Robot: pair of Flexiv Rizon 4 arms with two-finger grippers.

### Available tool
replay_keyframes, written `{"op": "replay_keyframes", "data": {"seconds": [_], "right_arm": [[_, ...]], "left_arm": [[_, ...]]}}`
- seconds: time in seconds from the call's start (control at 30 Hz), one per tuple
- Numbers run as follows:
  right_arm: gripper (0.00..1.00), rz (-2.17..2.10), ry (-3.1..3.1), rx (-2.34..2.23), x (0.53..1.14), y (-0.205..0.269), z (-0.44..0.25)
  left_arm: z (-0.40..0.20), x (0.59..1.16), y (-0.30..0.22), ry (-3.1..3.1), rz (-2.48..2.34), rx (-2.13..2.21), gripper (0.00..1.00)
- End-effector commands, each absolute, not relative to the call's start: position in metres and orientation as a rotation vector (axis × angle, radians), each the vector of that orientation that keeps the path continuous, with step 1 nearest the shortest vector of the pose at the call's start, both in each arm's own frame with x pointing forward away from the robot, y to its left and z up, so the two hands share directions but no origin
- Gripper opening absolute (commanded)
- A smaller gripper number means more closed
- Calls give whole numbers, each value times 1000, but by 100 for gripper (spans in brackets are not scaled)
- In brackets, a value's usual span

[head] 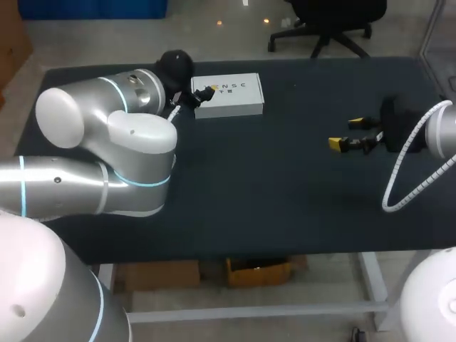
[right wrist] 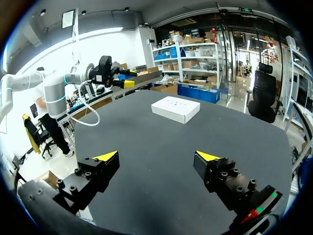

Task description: Assemble the packaging by folding the flat box into shape, placing the metal phone stand inside, and closing the box properly

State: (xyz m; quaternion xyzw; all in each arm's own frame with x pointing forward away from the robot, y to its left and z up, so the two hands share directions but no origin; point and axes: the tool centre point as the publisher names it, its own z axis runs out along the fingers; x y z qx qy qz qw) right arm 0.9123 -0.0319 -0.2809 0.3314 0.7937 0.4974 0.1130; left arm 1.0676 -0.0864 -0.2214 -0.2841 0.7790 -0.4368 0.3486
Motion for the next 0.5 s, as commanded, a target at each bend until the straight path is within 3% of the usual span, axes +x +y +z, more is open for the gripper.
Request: {"op": "replay_keyframes", "data": {"seconds": [0.03,0.5], "right_arm": [[100,1471,2326,966,912,-34,-282],[100,1471,2326,966,912,-34,-282]], "left_arm": [[-213,1065,-87,2080,-1091,-795,100],[-231,1034,-53,2275,-1253,-963,100]]}}
